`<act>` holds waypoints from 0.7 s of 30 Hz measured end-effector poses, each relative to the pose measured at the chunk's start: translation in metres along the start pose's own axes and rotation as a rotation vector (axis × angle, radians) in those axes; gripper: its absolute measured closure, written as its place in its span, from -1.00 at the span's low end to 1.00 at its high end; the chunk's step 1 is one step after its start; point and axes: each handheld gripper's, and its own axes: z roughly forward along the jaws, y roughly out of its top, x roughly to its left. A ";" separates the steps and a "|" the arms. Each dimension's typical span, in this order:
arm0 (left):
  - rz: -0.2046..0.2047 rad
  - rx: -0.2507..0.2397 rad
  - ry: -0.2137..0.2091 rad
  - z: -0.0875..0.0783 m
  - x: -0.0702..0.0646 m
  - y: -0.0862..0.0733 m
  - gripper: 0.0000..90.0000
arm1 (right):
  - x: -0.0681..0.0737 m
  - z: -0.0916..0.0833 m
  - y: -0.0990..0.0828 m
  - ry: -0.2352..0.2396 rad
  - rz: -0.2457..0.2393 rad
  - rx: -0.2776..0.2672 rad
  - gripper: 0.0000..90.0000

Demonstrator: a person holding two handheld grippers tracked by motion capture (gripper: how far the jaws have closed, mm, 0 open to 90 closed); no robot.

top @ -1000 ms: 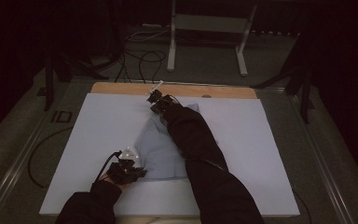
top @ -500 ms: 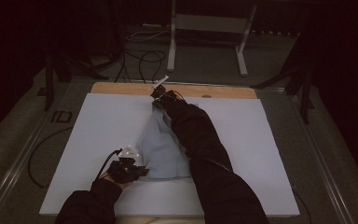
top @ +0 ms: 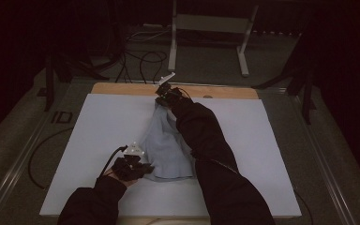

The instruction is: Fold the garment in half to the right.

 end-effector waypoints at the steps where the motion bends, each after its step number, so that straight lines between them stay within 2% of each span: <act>1: 0.000 0.000 0.000 0.000 0.000 0.000 0.89 | 0.000 0.000 0.000 0.000 0.000 0.000 0.96; 21: 0.070 0.001 -0.013 0.003 -0.018 0.029 0.89 | -0.016 -0.035 -0.009 -0.005 0.030 -0.055 0.95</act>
